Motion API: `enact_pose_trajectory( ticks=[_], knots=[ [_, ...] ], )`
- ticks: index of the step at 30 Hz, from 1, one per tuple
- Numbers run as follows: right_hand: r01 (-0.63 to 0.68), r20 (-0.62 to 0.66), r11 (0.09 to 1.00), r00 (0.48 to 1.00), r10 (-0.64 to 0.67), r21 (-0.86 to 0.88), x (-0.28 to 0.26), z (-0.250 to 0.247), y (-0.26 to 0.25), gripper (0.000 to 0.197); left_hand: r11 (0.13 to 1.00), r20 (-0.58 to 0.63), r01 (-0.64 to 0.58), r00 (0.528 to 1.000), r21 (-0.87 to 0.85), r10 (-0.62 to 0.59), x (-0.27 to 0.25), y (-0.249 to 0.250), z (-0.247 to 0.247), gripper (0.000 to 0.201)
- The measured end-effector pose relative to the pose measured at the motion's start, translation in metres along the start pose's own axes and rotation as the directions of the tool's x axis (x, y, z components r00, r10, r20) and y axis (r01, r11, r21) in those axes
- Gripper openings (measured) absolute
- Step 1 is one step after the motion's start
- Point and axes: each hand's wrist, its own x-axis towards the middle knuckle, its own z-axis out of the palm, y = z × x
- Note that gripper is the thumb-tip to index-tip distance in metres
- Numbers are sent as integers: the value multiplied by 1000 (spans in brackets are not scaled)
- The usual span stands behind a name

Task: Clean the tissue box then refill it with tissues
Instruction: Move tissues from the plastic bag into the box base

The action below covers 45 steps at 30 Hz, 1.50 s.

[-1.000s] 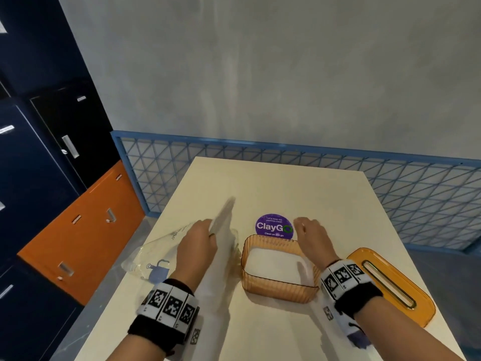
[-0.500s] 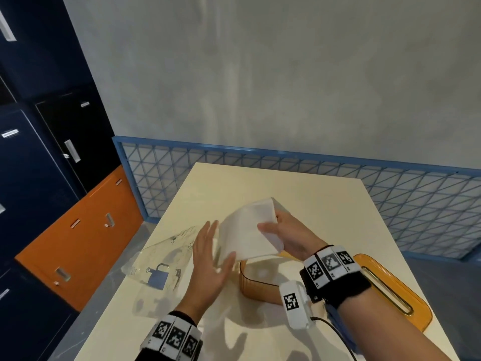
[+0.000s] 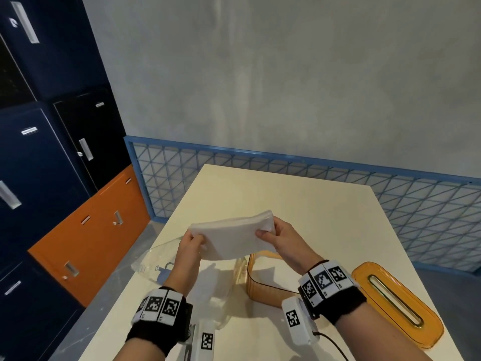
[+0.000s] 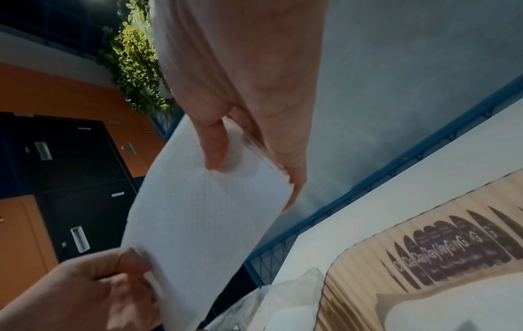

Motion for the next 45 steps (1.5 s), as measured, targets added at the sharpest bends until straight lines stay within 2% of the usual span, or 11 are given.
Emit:
enact_pose_trajectory(
  ticks=[4,7,10,14,18,21,27,30,36,41,45],
  knots=[
    [-13,-60,999,998,10,-35,2,10,10,31,998,-77,-23,997,65,28,-1,-5,-3,28],
    [-15,-129,993,992,0,-120,6,16,20,71,996,-158,-24,987,90,38,0,-4,-7,24],
    [-2,-46,990,999,-4,-141,12,18,25,94,989,-139,-45,988,141,64,-2,0,-12,23],
    [-8,103,983,994,27,-183,20,18,29,46,978,-124,-70,988,195,95,-3,4,-18,25],
    [23,30,984,999,-17,-174,22,29,39,21,971,-165,-75,980,226,114,3,-2,-23,25],
    [-43,-55,983,998,34,-178,22,38,60,27,953,-176,-42,979,300,98,4,-17,-29,21],
    [-125,-127,936,988,87,-329,23,51,75,35,935,-184,42,983,353,25,-4,-35,-24,37],
    [-108,-150,917,987,53,-383,24,53,69,35,940,-181,11,982,341,54,-2,-35,-23,32],
    [-131,-177,959,980,88,-250,19,59,77,35,941,-250,-79,954,329,168,-2,-35,-35,14],
    [-200,-207,911,970,132,-360,16,73,88,39,936,-221,-16,970,353,100,-6,-40,-36,22],
    [-184,-244,918,965,100,-351,14,73,79,41,936,-197,-49,973,349,125,-8,-33,-33,24]
  ],
)
